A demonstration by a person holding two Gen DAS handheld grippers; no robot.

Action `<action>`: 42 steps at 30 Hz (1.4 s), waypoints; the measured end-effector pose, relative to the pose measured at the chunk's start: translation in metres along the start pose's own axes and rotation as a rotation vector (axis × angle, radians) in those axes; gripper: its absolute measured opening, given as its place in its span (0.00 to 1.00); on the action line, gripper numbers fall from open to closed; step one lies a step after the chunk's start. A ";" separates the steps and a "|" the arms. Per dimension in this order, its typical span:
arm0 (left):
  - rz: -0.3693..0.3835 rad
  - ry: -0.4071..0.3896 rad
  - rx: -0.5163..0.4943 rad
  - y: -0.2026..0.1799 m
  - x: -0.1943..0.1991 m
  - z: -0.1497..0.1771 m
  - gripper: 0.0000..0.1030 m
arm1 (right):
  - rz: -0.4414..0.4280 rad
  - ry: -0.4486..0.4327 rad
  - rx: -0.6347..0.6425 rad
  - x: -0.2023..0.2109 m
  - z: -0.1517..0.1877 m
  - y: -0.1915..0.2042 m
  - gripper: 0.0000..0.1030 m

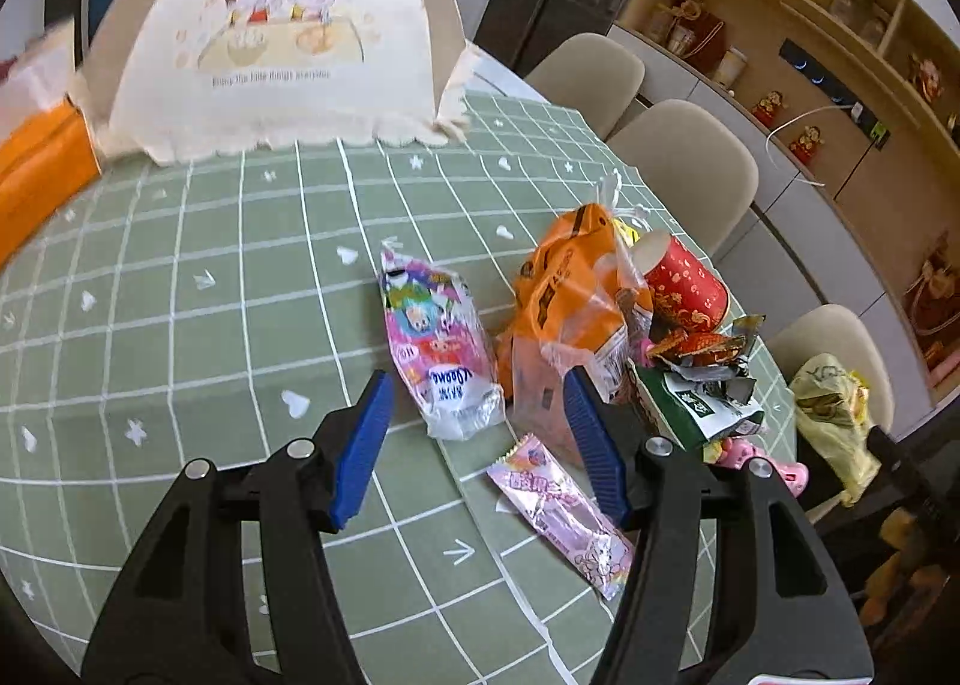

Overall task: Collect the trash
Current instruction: 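Grasp the pink candy wrapper with the right gripper while the left grasps a colorful packet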

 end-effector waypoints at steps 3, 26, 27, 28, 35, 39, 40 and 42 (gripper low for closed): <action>0.013 0.001 -0.029 0.000 -0.009 -0.003 0.55 | 0.022 0.042 0.027 -0.010 0.012 0.004 0.51; -0.040 0.062 -0.012 0.030 -0.013 -0.007 0.02 | -0.444 0.278 0.470 -0.083 0.073 0.192 0.50; -0.042 0.057 0.003 0.036 -0.007 -0.006 0.02 | -0.447 0.290 0.486 -0.091 0.075 0.200 0.50; -0.045 0.054 0.023 0.043 -0.002 -0.004 0.02 | -0.443 0.299 0.493 -0.098 0.076 0.205 0.50; -0.055 0.034 0.122 0.077 0.020 0.005 0.02 | -0.336 0.314 0.431 -0.140 0.064 0.194 0.46; -0.037 0.029 0.153 0.083 0.025 0.010 0.02 | -0.335 0.328 0.404 -0.142 0.071 0.188 0.45; -0.035 0.030 0.156 0.084 0.025 0.010 0.02 | -0.327 0.325 0.418 -0.142 0.072 0.189 0.44; -0.030 0.032 0.163 0.084 0.025 0.012 0.02 | -0.312 0.327 0.449 -0.143 0.073 0.191 0.40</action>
Point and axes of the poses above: each gripper's, at about its wrist camera, not at the fingertips, and x roughly against the way its jaws point, y to its left, z to its underside, the point moved 9 cm from there along -x, roughly the way its jaws point, and after that the axes turned 4 degrees about -z, right-handed, at the moved point
